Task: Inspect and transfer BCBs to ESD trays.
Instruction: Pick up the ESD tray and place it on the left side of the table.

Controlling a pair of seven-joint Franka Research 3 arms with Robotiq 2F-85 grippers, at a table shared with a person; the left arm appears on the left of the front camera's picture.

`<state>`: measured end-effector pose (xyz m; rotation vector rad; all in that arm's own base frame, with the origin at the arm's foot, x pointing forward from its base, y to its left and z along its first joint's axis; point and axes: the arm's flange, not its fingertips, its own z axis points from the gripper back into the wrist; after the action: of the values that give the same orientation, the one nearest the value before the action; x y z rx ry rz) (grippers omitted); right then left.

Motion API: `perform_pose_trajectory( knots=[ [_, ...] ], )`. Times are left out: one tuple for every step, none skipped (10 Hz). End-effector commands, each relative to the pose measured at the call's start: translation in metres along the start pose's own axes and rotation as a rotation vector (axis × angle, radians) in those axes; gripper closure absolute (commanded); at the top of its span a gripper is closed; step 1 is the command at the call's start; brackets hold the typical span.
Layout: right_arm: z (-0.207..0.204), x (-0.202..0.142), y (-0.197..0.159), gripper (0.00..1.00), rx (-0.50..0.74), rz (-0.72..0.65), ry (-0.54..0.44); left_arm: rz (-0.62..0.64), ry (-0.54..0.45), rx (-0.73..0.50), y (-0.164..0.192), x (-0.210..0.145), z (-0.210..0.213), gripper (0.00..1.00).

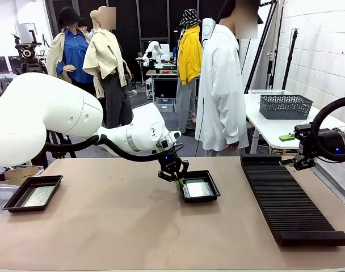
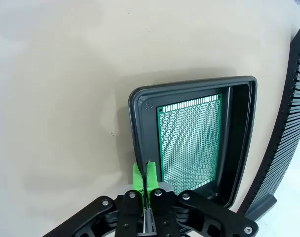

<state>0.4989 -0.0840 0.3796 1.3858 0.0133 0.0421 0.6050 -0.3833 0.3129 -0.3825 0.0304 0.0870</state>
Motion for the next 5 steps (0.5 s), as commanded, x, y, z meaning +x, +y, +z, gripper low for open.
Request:
perform_pose_trajectory(
  knots=[
    [-0.001, -0.001, 0.001, 0.00, -0.006, 0.001, -0.006, -0.002, -0.015, -0.001, 0.001, 0.002, 0.001, 1.00],
    [-0.001, -0.001, 0.001, 0.00, -0.006, 0.001, -0.006, -0.002, -0.015, -0.001, 0.001, 0.002, 0.001, 1.00],
    [-0.001, -0.001, 0.001, 0.00, -0.006, 0.001, -0.006, 0.000, 0.000, 0.000, 0.000, 0.000, 0.000, 1.00],
    [-0.001, -0.001, 0.001, 0.00, -0.006, 0.001, -0.006, -0.017, 0.028, 0.005, 0.010, -0.004, 0.005, 1.00],
    [-0.001, -0.001, 0.001, 0.00, -0.006, 0.001, -0.006, -0.020, 0.028, 0.007, 0.018, -0.006, 0.010, 1.00]
  ],
)
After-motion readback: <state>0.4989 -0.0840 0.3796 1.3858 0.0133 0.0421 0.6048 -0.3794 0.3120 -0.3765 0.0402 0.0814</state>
